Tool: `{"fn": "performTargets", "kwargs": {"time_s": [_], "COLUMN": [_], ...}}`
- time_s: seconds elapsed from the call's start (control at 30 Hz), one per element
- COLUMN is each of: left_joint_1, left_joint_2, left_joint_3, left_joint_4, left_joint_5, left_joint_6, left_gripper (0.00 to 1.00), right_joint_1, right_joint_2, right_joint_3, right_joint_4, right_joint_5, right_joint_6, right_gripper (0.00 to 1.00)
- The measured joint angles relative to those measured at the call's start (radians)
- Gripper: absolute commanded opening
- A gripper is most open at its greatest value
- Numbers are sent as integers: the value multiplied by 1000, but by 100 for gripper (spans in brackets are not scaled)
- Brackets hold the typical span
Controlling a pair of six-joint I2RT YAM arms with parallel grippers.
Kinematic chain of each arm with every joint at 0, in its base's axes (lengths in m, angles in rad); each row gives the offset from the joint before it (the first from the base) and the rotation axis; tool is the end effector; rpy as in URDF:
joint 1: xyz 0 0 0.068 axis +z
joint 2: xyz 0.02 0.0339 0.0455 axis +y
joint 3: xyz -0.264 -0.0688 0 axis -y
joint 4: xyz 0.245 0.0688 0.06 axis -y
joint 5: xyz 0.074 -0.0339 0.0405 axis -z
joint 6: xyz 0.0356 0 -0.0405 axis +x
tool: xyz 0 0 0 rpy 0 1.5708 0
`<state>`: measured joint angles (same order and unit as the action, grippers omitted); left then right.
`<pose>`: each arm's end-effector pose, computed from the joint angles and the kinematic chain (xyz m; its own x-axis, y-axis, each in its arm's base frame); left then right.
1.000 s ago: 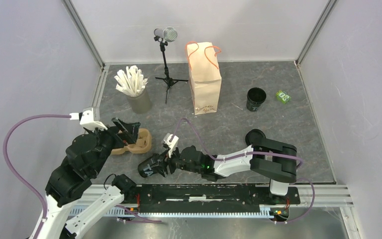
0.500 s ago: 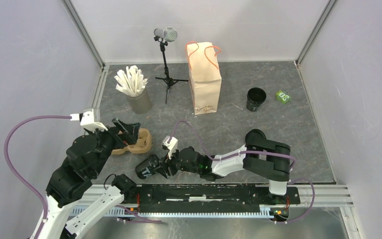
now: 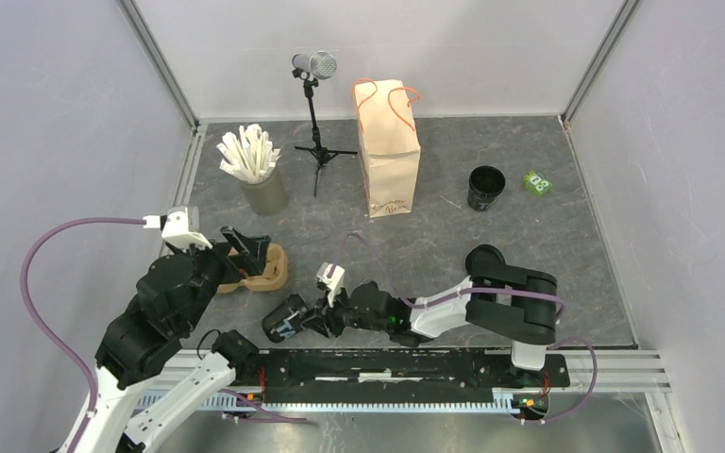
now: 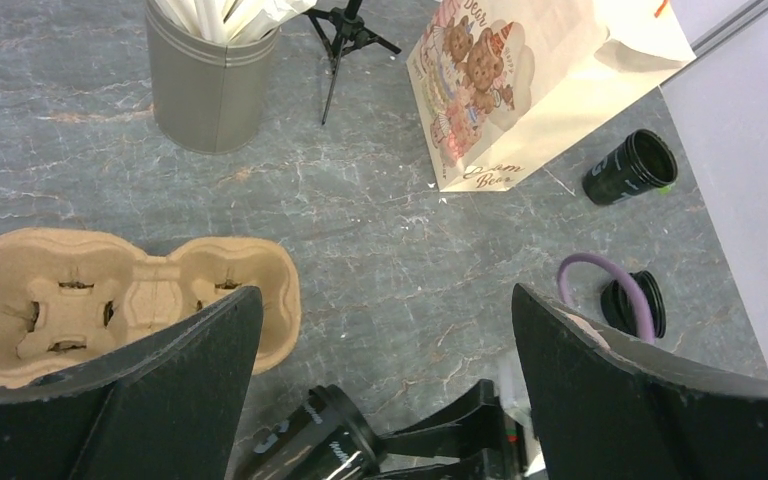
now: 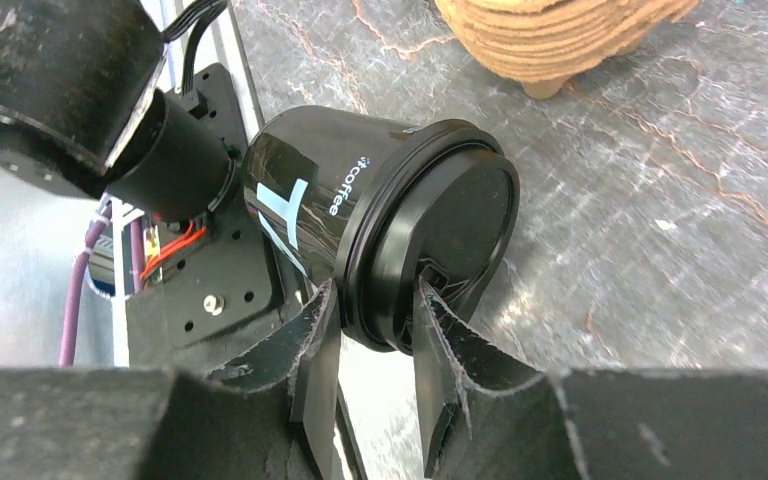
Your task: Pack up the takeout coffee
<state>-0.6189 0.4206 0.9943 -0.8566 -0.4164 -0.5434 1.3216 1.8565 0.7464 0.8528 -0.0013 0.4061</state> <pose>0.0528 -0.0199 0.3749 -0.3054 -0.3630 -0.8803 0.0658 0.9142 -0.3999 0.0895 0.3519 0.1461 -0.4406 -0.1296 -0.8883 -0.8658 0.3229 0.3823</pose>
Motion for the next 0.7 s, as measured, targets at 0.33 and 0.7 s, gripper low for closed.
{"fn": "performTargets", "kwargs": {"time_s": [0.33,0.7], "left_joint_1": [0,0], "left_joint_2": [-9,29], "left_joint_3": [-42,-153], "left_joint_4": [30,137], "left_joint_5": [12,71], "left_joint_6": [2,22], "left_gripper": [100,100], "right_joint_1": [-2,-32], "right_joint_2": [-316,-671], "right_joint_3": [-121,1], "right_joint_4": [-257,-1111], "right_joint_5": [107,606], "right_joint_6": [-120,-369], "right_gripper": [31,33]}}
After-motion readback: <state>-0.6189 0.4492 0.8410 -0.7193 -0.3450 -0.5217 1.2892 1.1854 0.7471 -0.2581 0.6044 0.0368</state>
